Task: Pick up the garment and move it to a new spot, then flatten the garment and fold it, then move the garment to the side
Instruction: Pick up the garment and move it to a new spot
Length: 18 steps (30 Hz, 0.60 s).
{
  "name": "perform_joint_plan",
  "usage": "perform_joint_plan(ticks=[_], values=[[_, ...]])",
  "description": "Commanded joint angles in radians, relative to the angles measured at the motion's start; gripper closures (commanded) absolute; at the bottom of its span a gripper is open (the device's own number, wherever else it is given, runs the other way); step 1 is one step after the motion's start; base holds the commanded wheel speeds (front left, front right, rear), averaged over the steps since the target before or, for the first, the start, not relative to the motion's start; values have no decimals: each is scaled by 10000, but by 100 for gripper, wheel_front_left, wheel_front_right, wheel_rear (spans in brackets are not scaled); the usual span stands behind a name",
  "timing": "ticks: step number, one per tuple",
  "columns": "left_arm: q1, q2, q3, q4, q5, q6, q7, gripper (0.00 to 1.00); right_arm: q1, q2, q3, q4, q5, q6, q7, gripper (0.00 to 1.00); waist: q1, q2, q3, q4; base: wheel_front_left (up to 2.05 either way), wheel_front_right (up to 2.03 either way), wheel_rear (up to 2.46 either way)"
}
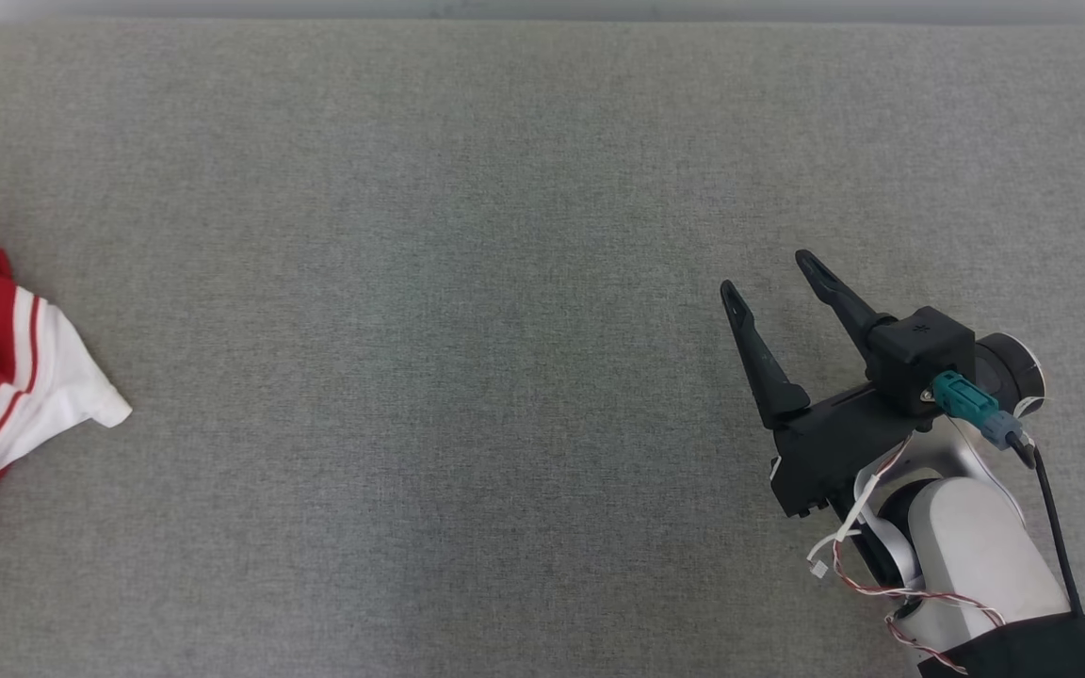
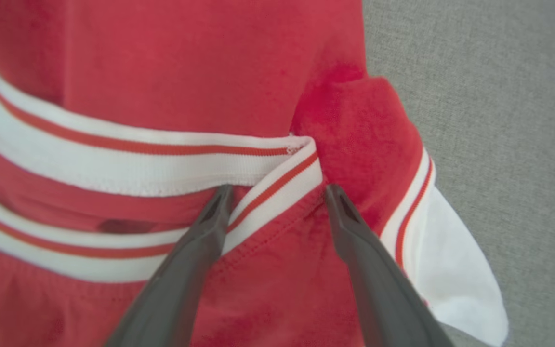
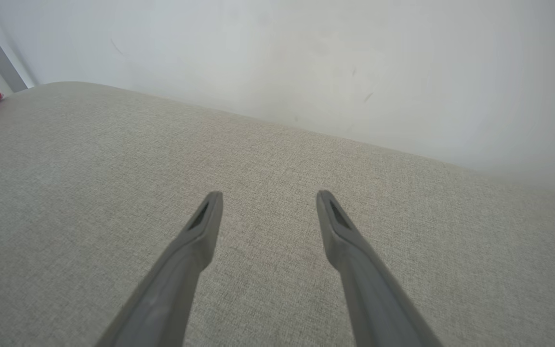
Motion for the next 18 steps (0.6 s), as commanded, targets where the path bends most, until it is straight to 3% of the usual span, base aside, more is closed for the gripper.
perform_joint_plan(ticks=[1,6,7,8,9,18], values=[[131,209,-177,124,-76,12,102,0,-120,-45,-5,-56,-68,-3,-29,0,0,-1,69,-74,0,0,0],[158,327,-428,358,-96,11,21,0,-116,-40,20,-61,-51,-3,-48,0,0,-1,107,-138,0,0,0],[140,337,-479,394,-127,11,-28,10,-122,-41,13,-48,-35,-3,-57,0,0,-1,110,-141,0,0,0],[105,383,-536,414,-69,11,-157,68,-128,-42,1,-36,-27,-3,-63,0,0,-1,109,-138,0,0,0],[83,369,-594,457,-74,11,-228,100,-128,-42,-12,-26,-35,-3,-67,0,0,-1,103,-131,0,0,0],[-233,401,-1360,-78,-379,9,-749,100,-71,-53,50,96,17,-3,-69,0,0,-1,-97,85,0,0,0]])
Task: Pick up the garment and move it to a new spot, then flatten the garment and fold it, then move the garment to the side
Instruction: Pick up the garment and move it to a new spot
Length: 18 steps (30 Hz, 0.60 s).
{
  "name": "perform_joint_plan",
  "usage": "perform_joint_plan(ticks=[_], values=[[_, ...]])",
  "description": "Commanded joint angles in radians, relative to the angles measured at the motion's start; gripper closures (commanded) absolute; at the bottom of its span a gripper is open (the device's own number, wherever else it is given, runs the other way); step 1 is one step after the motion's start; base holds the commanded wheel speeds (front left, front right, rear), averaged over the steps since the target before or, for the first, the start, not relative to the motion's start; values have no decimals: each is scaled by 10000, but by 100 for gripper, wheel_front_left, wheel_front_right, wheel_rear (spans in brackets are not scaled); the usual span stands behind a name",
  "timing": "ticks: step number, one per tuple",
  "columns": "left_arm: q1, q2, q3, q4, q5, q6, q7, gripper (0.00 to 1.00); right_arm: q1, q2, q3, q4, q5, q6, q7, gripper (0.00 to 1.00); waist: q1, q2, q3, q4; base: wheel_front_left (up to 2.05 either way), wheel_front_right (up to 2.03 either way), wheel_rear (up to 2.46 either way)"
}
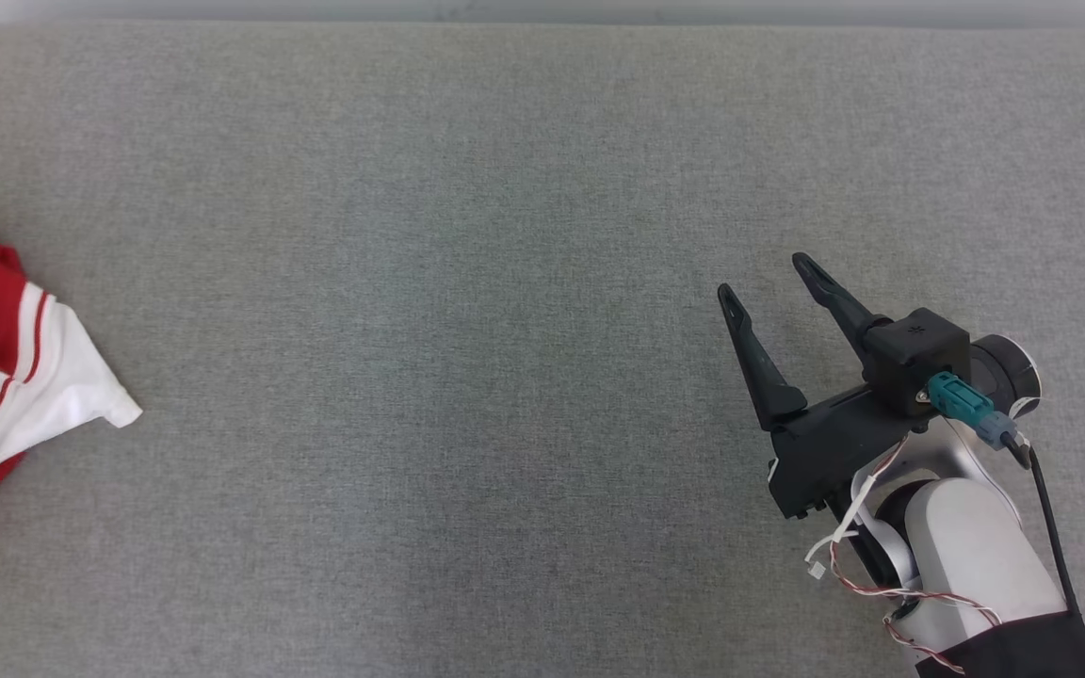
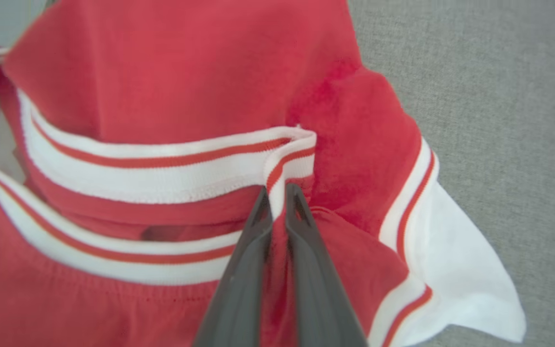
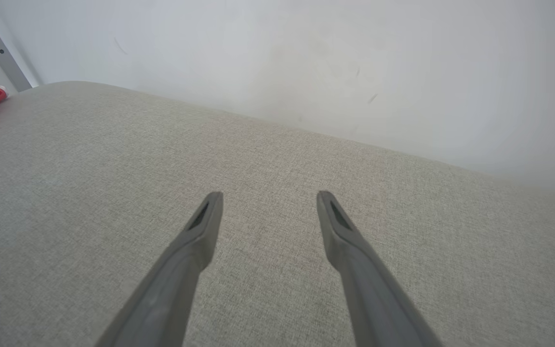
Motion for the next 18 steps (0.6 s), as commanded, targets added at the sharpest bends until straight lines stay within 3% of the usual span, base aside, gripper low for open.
perform_joint_plan(ticks=[1,18], values=[[-153,110,-87,-147,-81,20,-124,100,-39,-46,-8,18,24,-3,-40,0,0,0,-63,53,0,0,0],[-775,936,-2121,-3297,-1283,20,-2466,100,158,-10,150,581,398,-3,-324,0,0,0,-1040,186,0,0,0]])
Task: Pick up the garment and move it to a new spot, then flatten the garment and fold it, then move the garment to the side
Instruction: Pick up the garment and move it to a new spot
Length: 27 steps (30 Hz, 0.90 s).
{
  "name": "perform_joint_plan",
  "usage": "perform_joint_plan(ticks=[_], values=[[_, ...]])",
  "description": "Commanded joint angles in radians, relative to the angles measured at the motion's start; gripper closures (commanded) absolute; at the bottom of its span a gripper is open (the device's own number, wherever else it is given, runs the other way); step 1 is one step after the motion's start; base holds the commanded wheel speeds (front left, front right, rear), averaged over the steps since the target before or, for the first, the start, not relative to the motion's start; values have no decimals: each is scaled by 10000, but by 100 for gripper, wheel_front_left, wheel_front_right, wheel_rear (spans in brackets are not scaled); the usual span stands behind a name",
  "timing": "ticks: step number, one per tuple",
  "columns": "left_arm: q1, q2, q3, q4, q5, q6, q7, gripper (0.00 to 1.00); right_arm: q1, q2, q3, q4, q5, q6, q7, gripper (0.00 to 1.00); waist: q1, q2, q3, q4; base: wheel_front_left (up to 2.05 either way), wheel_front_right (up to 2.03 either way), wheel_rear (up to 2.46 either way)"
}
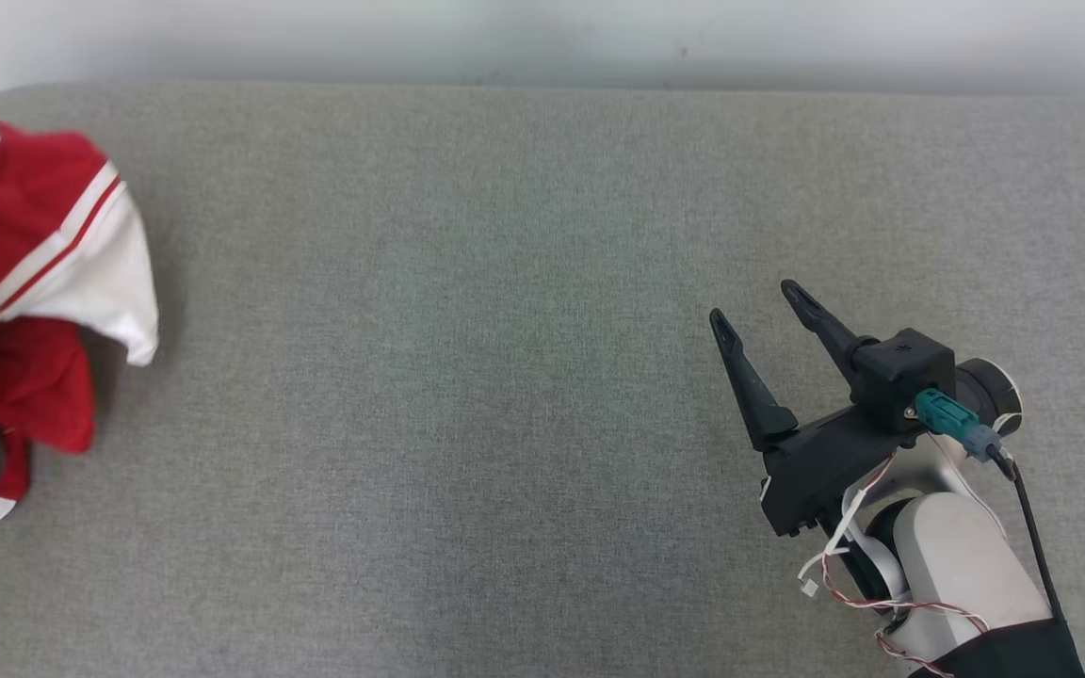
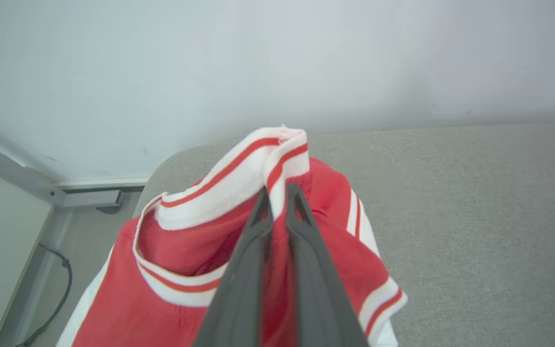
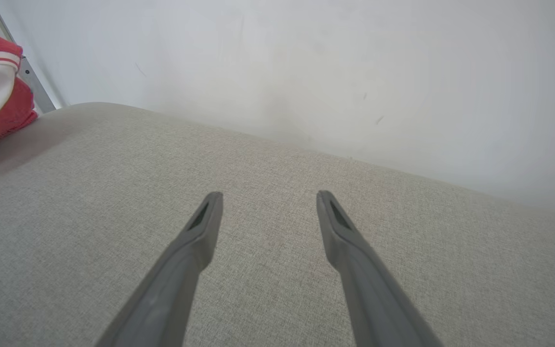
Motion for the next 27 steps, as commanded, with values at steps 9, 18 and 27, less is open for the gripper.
perform_joint_plan(ticks=[9,18,27], values=[[-712,364,-1173,-2022,-544,20,-516,100,172,-13,-88,338,448,-3,-338,0,1,0,-353,-192,0,0,0],[-888,308,-1956,-3639,-812,19,-749,100,2,-10,66,821,1031,-3,-745,0,1,0,-457,-772,0,0,0],[-522,-318,-2627,-4531,-609,27,-1171,100,-140,-15,-71,1368,1431,-3,-1225,0,1,0,-668,-1832,0,0,0]])
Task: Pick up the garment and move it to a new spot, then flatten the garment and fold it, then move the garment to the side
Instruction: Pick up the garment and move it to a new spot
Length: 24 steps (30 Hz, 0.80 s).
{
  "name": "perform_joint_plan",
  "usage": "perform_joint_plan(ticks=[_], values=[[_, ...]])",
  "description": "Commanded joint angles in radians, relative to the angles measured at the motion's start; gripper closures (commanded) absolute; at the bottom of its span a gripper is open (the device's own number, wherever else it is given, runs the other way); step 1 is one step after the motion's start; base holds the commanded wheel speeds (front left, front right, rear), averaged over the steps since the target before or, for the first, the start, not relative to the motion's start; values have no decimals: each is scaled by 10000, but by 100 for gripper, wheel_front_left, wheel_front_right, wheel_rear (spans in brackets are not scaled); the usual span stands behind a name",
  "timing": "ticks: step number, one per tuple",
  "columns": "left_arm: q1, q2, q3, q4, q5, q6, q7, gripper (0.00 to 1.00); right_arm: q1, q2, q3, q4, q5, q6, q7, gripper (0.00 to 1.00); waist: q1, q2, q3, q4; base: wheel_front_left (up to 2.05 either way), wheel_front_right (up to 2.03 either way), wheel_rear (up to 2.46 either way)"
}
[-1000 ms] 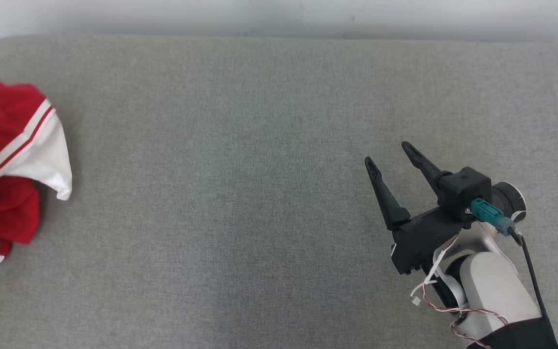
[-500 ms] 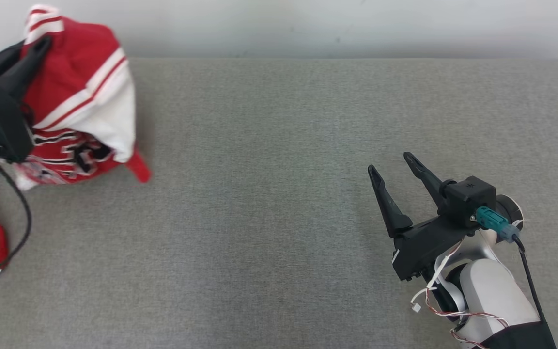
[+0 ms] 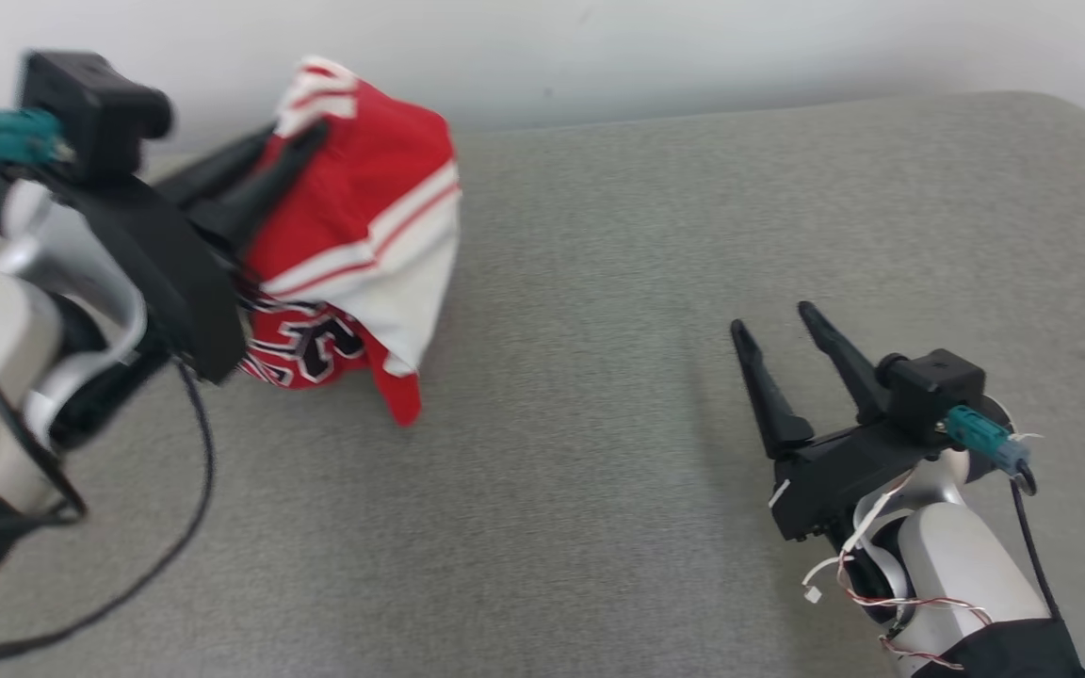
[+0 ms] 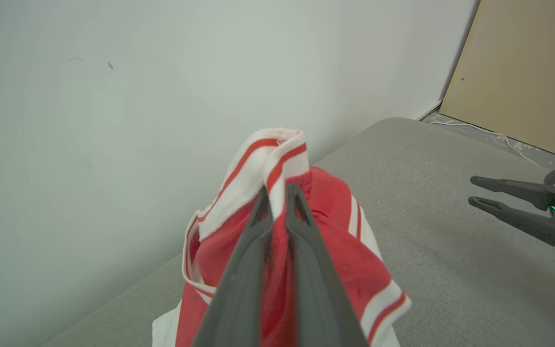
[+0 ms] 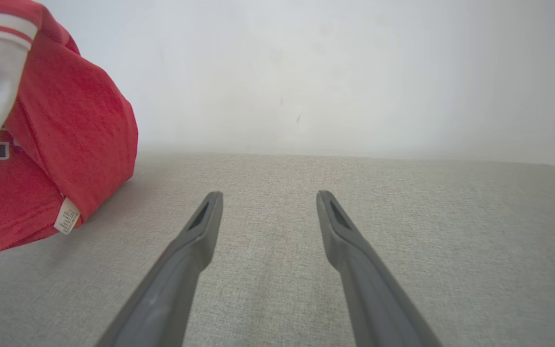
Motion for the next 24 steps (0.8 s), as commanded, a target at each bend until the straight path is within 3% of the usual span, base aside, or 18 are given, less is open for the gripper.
perform_joint_plan(ticks=[1,14,19,24], values=[[184,-114,-118,-135,134,35,-111,100,-27,-32,-165,79,24,-3,-108,0,0,0,-150,-492,0,0,0],[537,-1672,-1069,-877,600,123,-569,100,86,-24,-773,187,-76,-3,-327,0,0,0,-124,-1242,0,0,0],[1099,-2326,-1469,-313,509,174,-843,100,139,-26,-653,211,57,-3,-387,0,0,0,-63,-1381,0,0,0],[2201,-3063,-2025,1438,426,140,-1691,100,155,-28,-698,328,-36,-3,-366,0,0,0,-147,-1361,0,0,0]])
